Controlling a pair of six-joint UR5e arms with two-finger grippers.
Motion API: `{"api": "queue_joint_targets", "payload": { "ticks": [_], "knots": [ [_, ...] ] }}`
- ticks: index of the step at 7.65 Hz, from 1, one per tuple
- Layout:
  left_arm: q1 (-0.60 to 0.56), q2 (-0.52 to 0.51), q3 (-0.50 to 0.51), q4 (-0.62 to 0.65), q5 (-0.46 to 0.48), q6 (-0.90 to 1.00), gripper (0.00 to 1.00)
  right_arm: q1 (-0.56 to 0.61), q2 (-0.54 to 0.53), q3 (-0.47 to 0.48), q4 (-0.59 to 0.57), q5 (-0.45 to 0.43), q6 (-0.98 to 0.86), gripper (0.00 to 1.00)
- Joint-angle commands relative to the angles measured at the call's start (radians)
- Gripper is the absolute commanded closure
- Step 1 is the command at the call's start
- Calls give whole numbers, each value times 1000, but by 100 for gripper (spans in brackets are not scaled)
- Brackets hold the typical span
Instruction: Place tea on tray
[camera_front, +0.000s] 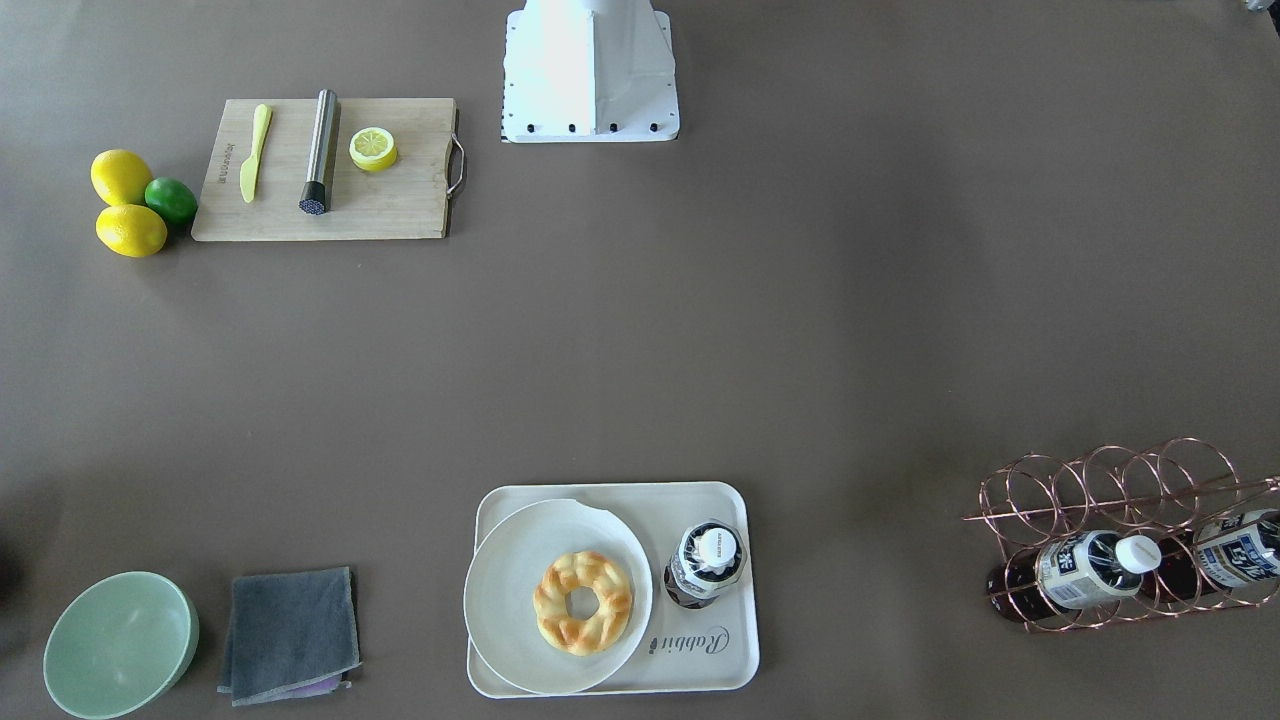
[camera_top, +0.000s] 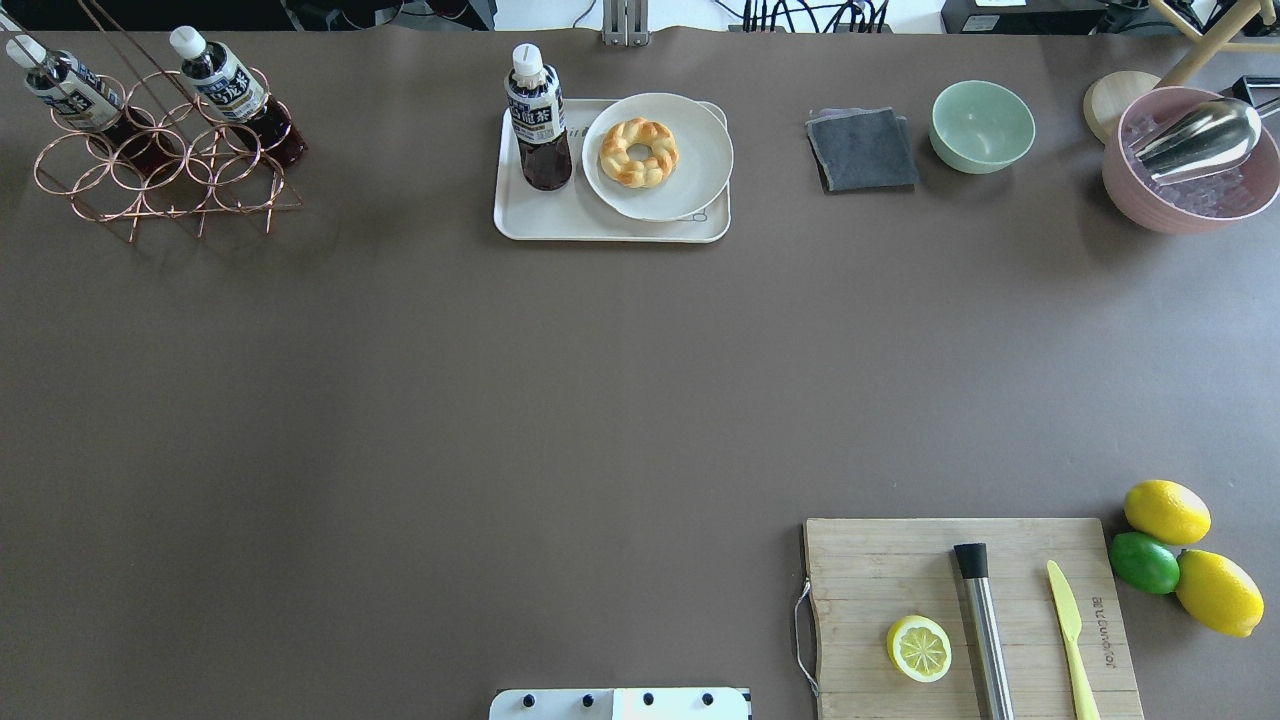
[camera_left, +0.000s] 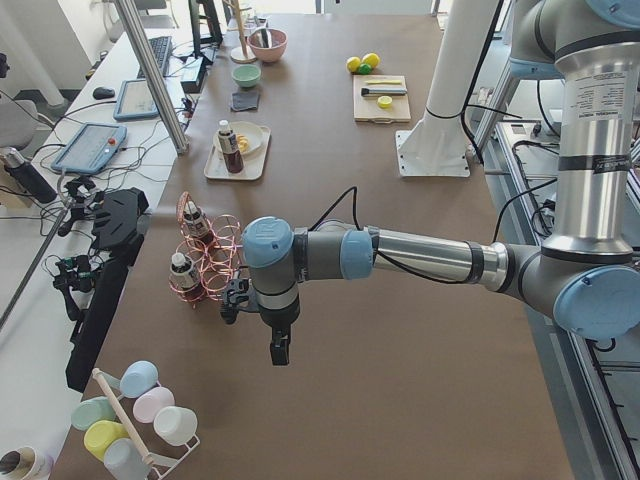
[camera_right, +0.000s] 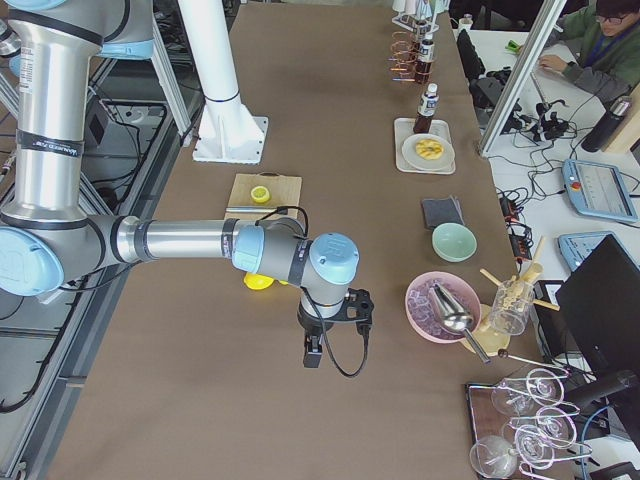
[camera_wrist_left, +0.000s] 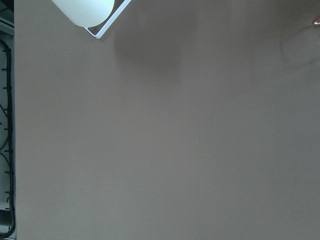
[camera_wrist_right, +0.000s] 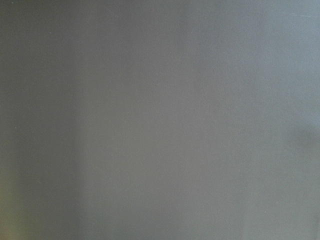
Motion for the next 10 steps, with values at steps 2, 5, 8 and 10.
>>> {"api": "queue_joint_targets", "payload": {
  "ticks": [2,5,8,10],
  "knots": [
    [-1,1,-1,0,-1,1,2,0,-1,2,1,0,0,0],
    [-1,8,-11,-2,-1,1,2,-1,-1,2,1,0,-2,0],
    [-1,25,0,-6,-82,1,2,-11,-9,2,48,12,-3,0],
    [-1,28,-1,-8,-83,1,2,-14,-10,0,50,14,-3,0]
  ]
}}
